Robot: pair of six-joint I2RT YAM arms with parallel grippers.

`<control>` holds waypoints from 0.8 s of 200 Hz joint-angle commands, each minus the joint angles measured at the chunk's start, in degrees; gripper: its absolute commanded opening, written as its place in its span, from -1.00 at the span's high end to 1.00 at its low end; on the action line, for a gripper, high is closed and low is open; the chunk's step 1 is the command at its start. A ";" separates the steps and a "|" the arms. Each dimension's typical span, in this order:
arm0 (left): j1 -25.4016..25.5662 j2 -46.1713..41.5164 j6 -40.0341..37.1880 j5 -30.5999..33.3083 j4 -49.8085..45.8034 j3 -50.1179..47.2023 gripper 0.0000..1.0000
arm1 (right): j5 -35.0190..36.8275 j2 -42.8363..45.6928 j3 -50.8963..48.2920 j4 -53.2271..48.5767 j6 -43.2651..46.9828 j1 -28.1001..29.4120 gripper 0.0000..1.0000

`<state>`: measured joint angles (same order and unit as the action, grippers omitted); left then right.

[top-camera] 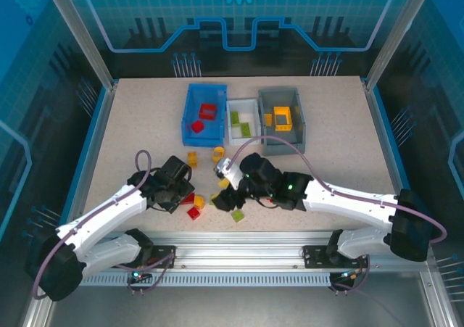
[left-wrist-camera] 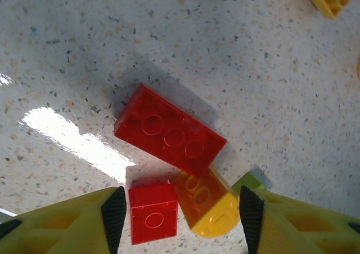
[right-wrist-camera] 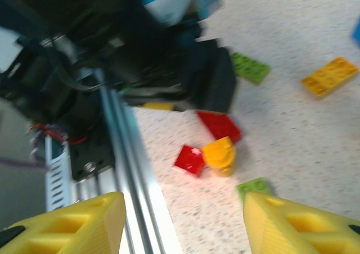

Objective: Sort the legos into containers by color

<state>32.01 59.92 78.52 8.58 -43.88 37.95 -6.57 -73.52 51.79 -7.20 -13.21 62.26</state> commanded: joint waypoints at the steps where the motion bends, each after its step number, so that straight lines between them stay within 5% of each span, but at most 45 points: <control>1: -1.37 1.13 9.87 -1.65 4.02 -1.17 -0.24 | 1.14 2.33 -0.61 3.24 -0.10 2.39 -0.19; 68: -3.77 5.56 24.15 -3.97 9.03 -5.80 -0.35 | 1.82 0.44 0.99 2.02 -0.08 3.57 -0.21; 106: -6.44 8.43 24.77 -3.47 13.39 -6.31 -0.35 | 1.82 -0.54 1.17 2.10 -0.59 4.56 -0.21; 160: -6.70 12.15 25.21 -4.92 16.79 -7.34 0.07 | 3.37 -0.90 0.86 2.40 -1.81 5.57 -0.20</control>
<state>25.74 71.02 102.41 5.21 -28.99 31.99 -4.56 -74.30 51.64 -5.93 -13.93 67.07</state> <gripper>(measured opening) 0.518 0.604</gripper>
